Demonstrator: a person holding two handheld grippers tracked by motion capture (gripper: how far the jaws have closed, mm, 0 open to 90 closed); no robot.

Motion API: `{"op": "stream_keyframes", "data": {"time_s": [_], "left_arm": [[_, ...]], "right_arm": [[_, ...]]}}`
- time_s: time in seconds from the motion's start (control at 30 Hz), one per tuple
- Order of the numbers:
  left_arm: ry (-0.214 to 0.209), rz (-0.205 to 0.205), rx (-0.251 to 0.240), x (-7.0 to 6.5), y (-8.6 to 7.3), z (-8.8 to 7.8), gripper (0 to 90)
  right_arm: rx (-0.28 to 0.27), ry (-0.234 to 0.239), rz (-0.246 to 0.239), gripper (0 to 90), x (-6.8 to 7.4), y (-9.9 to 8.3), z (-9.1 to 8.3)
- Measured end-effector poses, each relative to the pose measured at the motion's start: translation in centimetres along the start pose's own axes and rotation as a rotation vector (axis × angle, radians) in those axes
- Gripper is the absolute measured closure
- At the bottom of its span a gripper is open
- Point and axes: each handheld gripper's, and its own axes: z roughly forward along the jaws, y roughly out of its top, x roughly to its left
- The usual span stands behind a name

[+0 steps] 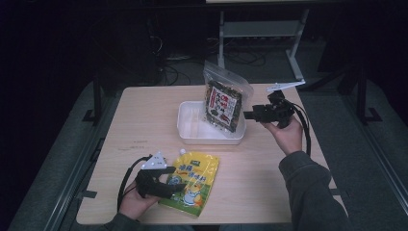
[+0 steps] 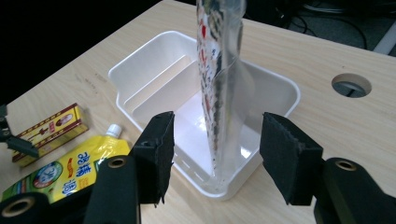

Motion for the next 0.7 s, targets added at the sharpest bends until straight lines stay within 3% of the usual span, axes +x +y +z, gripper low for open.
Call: {"op": "stream_keyframes", "data": {"time_s": [0.7], "left_arm": [[0.013, -0.001, 0.005, 0.2, -0.1, 0.0, 24.8]], "right_arm": [[0.054, 0.071, 0.007, 41.3, 1.4, -2.4, 0.3]]}}
